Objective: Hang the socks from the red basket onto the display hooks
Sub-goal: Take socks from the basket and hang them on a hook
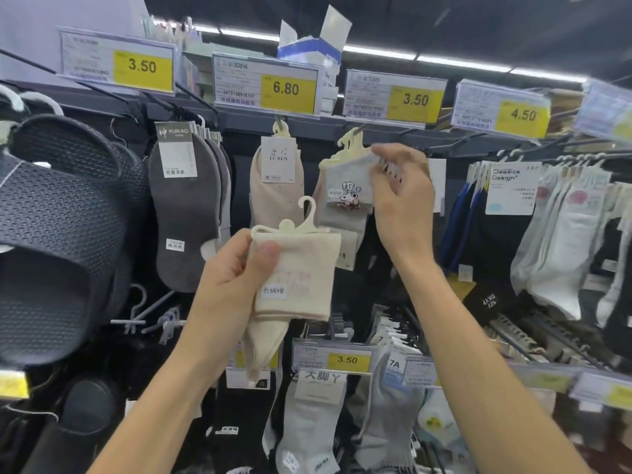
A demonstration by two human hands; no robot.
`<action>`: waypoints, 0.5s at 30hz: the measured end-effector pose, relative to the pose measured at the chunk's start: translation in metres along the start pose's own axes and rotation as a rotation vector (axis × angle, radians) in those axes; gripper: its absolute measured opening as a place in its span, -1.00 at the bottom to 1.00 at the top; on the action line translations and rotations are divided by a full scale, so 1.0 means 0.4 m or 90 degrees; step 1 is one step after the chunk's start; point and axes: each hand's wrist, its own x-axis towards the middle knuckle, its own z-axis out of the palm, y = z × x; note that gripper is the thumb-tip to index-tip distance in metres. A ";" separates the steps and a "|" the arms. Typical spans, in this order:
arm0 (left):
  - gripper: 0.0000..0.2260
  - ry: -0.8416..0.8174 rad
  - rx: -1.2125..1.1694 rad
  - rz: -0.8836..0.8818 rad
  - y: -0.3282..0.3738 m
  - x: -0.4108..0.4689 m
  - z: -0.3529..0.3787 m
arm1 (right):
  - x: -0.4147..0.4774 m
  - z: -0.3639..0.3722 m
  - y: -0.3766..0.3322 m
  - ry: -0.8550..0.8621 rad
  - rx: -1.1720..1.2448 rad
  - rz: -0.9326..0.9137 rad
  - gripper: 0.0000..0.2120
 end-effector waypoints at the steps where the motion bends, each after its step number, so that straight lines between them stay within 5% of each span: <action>1: -0.75 -0.003 0.005 0.013 0.000 0.002 0.001 | -0.036 -0.010 -0.024 -0.019 0.050 -0.008 -0.81; 7: -0.83 -0.030 0.008 0.082 -0.003 0.013 0.025 | -0.133 -0.049 -0.099 -0.321 0.139 0.016 -0.60; 15: -0.81 0.021 0.368 0.106 -0.097 -0.011 0.003 | -0.001 -0.075 -0.010 -0.030 0.111 0.154 -0.68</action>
